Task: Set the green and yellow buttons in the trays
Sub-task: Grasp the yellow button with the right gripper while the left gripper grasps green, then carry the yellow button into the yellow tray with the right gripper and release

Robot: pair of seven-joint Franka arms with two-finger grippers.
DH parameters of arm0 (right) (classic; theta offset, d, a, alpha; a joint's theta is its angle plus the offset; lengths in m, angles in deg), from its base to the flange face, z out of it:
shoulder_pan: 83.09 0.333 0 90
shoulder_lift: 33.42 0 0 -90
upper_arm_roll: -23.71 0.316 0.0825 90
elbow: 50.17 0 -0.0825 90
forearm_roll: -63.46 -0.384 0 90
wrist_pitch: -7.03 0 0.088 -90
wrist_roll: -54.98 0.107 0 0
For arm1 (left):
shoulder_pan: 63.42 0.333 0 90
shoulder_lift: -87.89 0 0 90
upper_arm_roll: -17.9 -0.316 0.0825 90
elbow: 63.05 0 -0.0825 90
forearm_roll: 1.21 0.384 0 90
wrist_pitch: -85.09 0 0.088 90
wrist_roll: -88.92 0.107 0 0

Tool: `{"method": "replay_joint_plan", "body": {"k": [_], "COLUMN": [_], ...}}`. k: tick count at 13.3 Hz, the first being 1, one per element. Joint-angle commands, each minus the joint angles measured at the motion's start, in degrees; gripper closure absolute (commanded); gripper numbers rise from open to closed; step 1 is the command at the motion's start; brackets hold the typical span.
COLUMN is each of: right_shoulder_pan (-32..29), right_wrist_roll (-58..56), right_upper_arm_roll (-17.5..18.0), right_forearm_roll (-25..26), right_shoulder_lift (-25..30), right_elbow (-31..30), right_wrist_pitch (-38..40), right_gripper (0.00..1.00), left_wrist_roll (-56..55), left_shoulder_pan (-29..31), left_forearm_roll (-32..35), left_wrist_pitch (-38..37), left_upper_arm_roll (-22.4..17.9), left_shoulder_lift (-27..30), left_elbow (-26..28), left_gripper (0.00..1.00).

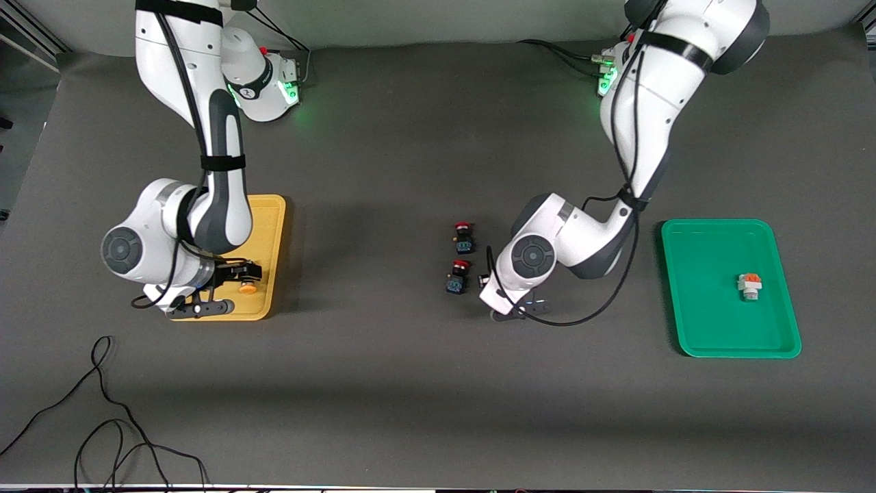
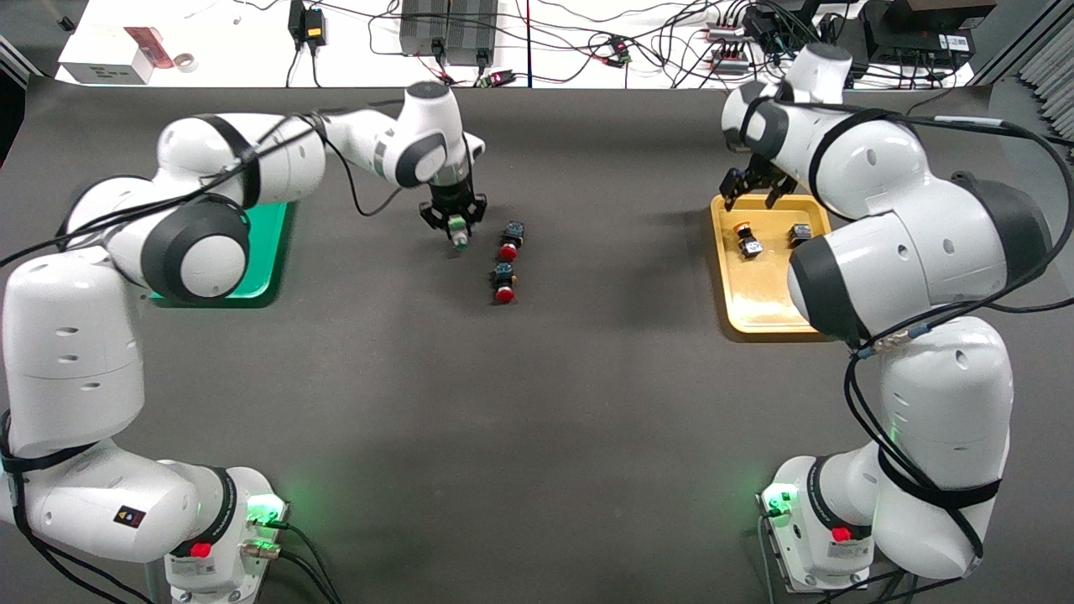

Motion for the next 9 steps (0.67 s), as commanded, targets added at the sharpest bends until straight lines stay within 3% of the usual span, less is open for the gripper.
{"method": "replay_joint_plan", "body": {"k": [1,5,9], "right_shoulder_pan": [-0.3,0.4,0.4], "right_wrist_roll": [-1.1,2.9,7.0], "right_upper_arm_roll": [-3.8,-8.0,-8.5], "right_forearm_roll": [-0.6,2.8,7.3], "right_shoulder_lift": [1.0,1.5,3.7], "right_elbow": [6.9,18.7,27.8], "right_wrist_pitch": [9.3,23.2,32.2], "right_gripper": [0.01,0.0,0.0], "left_wrist_roll": [-0.7,3.2,19.1], "left_shoulder_pan": [2.1,6.8,17.8], "left_forearm_roll": [0.3,-1.2,-1.3], "left_wrist_pitch": [-10.5,-21.6,-29.7], "left_upper_arm_roll": [0.0,0.0,-0.2], "left_shoulder_lift": [8.3,16.6,21.5], "left_elbow": [0.4,0.2,0.6], "left_gripper": [1.0,1.0,1.0]}}
